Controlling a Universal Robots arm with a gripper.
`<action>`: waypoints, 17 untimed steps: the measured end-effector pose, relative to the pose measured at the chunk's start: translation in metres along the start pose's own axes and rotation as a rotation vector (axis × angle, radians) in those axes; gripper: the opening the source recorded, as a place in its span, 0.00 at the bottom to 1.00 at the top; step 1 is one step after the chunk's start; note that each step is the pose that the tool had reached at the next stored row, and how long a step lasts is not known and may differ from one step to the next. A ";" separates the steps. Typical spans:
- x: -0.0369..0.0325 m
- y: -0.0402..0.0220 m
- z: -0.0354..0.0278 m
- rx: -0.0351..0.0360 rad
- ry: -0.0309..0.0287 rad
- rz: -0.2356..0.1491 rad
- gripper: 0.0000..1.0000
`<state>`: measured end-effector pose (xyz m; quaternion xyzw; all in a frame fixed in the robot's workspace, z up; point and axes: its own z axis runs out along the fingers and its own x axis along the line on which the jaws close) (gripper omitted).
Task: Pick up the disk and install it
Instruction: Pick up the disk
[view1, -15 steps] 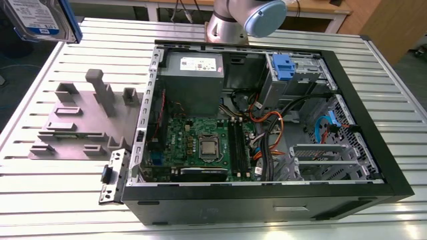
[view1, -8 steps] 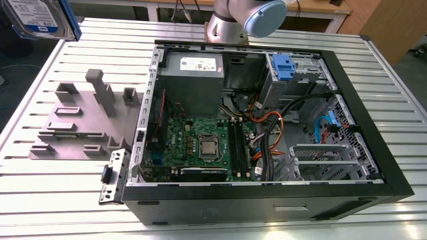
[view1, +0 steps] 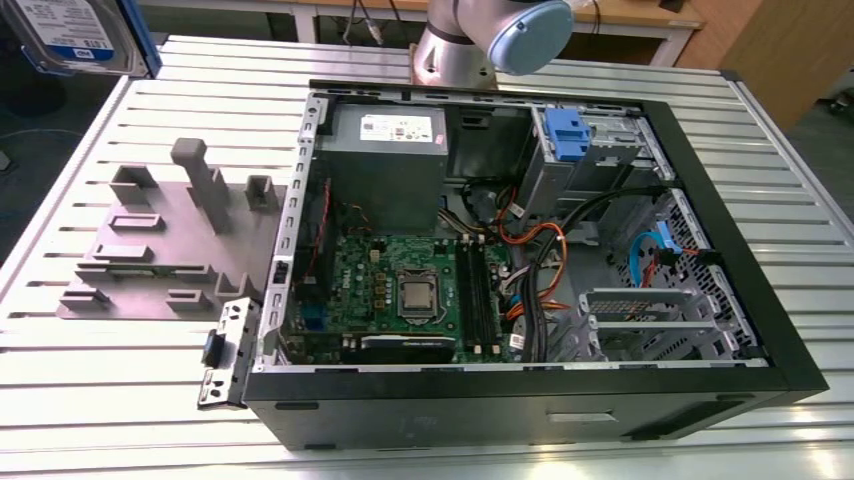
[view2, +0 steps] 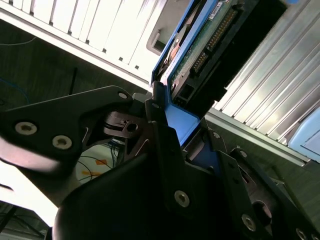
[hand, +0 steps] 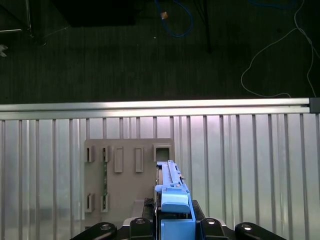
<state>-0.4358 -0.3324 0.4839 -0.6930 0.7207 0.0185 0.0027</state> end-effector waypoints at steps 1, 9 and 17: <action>0.0000 0.0000 -0.0004 0.0000 0.0000 0.000 0.37; -0.0001 0.0001 -0.0046 0.0000 0.0001 0.000 0.37; -0.0003 0.0002 -0.0108 -0.0001 0.0001 0.000 0.37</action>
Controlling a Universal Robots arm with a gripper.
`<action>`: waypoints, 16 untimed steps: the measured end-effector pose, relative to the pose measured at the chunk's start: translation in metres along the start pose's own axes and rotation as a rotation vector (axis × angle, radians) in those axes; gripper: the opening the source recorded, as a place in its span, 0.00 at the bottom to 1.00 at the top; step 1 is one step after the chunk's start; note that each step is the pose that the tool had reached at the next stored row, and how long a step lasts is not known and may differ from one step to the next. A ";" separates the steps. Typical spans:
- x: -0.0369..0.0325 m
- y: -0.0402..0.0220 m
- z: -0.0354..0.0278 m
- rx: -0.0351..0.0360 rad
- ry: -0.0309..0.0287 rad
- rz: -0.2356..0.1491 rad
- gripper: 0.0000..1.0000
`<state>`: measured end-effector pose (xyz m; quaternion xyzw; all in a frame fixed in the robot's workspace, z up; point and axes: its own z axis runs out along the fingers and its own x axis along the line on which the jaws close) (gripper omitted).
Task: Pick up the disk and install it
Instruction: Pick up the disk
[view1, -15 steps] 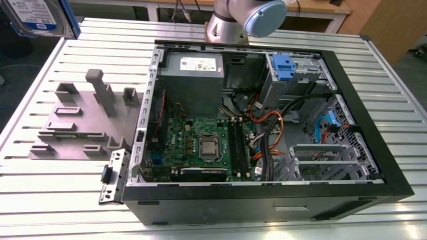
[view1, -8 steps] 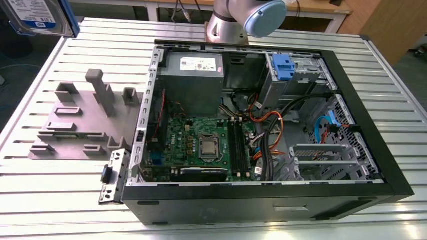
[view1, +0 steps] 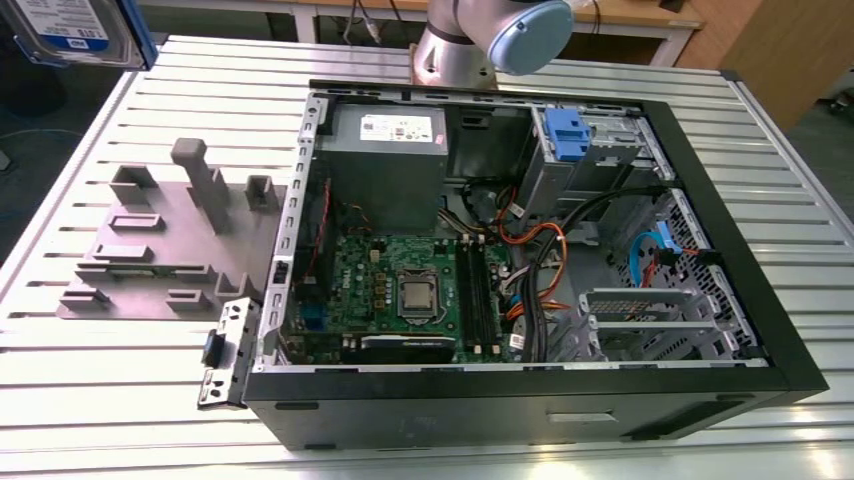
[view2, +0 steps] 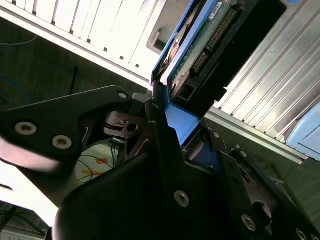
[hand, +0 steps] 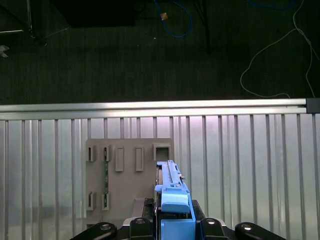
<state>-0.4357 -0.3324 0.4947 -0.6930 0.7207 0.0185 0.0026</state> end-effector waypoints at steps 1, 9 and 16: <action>0.0000 0.0000 -0.0007 0.0001 0.0000 0.000 0.37; -0.0002 0.0002 -0.0060 0.0001 -0.0001 0.000 0.37; -0.0003 0.0003 -0.0110 0.0001 0.0000 0.000 0.37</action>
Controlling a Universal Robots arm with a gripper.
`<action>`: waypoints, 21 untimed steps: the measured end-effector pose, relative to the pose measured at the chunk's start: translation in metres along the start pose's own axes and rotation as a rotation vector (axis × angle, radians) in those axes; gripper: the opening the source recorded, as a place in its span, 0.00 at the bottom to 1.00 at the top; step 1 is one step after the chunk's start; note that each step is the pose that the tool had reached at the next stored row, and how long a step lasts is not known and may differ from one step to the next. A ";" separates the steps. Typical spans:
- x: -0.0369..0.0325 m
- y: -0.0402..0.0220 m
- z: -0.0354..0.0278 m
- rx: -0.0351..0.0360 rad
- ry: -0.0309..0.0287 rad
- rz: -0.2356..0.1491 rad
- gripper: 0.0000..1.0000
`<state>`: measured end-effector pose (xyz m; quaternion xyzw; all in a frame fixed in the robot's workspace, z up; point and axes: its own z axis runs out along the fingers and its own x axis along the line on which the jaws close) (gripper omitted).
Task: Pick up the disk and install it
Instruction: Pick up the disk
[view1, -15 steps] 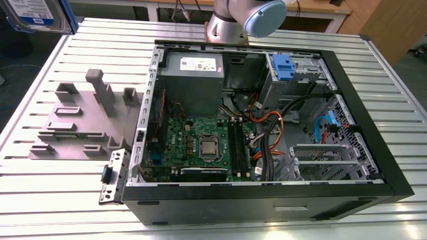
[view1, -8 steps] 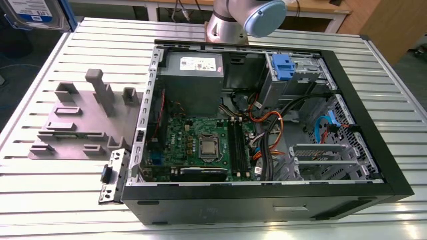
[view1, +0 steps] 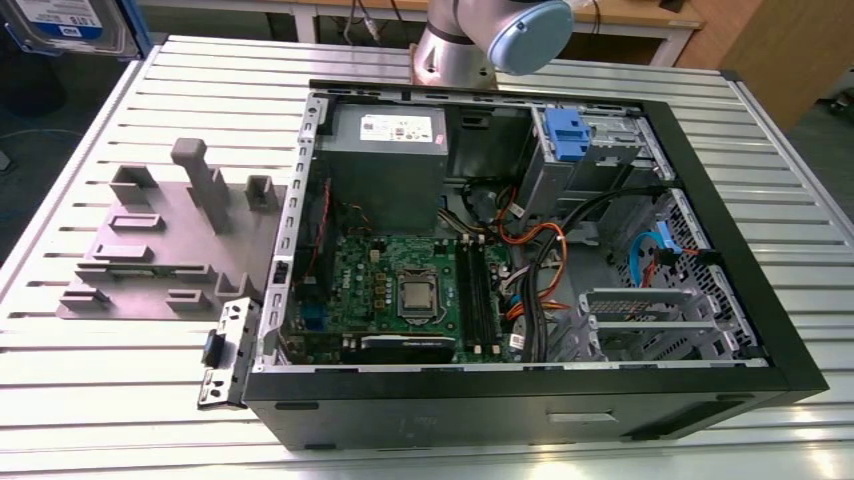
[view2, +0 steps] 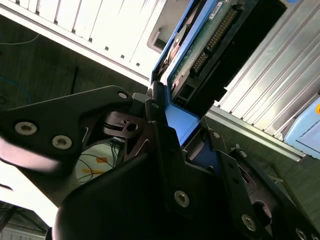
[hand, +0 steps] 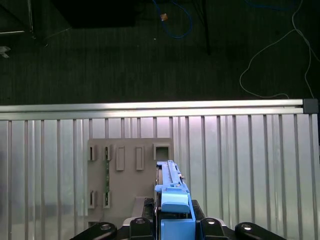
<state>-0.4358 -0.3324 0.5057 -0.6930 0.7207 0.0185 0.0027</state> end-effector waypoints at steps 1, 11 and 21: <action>0.0000 0.0000 -0.0010 0.0000 0.0000 0.000 0.37; -0.0004 0.0003 -0.0126 0.0000 -0.0001 0.000 0.37; 0.0070 0.0000 -0.0131 -0.0001 0.0000 0.000 0.37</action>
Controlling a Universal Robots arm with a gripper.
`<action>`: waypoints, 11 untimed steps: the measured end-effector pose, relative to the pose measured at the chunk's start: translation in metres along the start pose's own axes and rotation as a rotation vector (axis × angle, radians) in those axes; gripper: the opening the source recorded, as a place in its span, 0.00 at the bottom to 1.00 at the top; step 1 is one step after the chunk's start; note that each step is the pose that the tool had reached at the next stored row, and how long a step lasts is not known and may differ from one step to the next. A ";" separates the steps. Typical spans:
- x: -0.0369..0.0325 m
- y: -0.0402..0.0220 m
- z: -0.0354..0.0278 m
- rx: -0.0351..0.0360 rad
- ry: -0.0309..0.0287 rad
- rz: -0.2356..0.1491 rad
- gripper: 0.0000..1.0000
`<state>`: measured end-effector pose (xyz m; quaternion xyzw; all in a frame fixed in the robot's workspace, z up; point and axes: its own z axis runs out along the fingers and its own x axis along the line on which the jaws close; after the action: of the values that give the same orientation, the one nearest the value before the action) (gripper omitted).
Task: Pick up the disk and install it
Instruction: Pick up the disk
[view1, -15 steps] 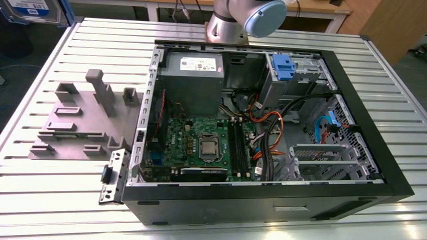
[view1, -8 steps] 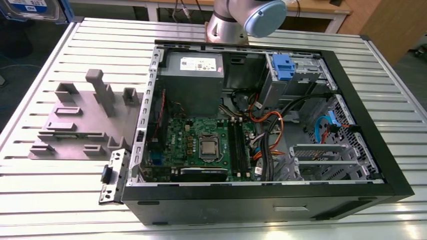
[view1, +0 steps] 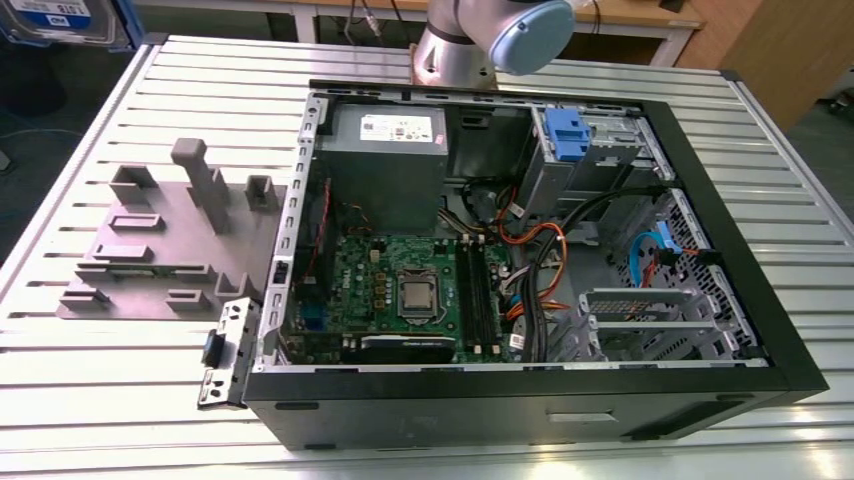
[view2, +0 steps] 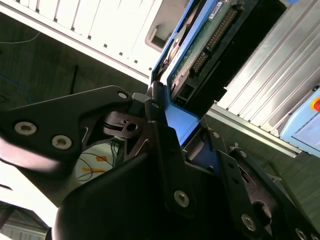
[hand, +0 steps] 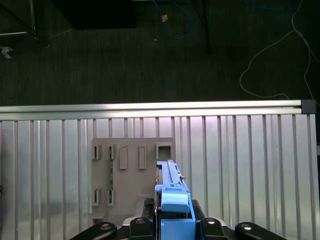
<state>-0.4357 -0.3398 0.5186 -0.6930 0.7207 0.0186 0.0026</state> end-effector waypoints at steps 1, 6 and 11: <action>0.0012 0.0000 0.0000 0.0001 0.0000 0.000 0.37; 0.0041 -0.0003 0.0000 0.0002 -0.0001 0.000 0.37; 0.0040 -0.0048 -0.0002 0.0002 -0.0001 0.000 0.37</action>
<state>-0.4311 -0.3440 0.5186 -0.6929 0.7207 0.0185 0.0027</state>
